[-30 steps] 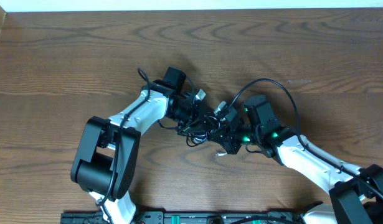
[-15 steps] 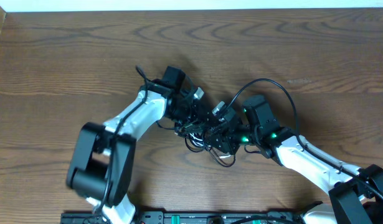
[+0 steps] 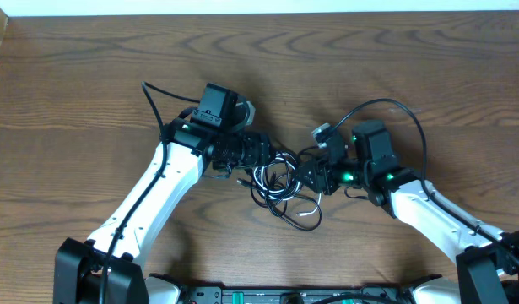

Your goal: Untangle cables

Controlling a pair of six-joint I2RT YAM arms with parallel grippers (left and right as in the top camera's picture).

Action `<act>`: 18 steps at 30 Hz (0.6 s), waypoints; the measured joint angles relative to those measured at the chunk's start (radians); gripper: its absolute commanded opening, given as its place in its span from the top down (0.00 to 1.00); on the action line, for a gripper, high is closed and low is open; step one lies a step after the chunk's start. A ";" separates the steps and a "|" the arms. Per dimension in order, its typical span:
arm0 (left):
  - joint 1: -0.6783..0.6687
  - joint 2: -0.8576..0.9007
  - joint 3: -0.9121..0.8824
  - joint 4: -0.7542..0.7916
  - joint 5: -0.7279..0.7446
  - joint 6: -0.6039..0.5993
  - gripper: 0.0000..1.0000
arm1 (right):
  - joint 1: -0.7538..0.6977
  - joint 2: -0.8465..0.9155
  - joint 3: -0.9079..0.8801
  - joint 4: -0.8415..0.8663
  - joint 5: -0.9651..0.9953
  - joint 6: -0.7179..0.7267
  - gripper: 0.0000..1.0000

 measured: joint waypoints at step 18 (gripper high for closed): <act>-0.142 0.000 -0.074 -0.116 -0.129 0.095 0.41 | 0.153 0.000 0.000 -0.111 0.267 0.175 0.27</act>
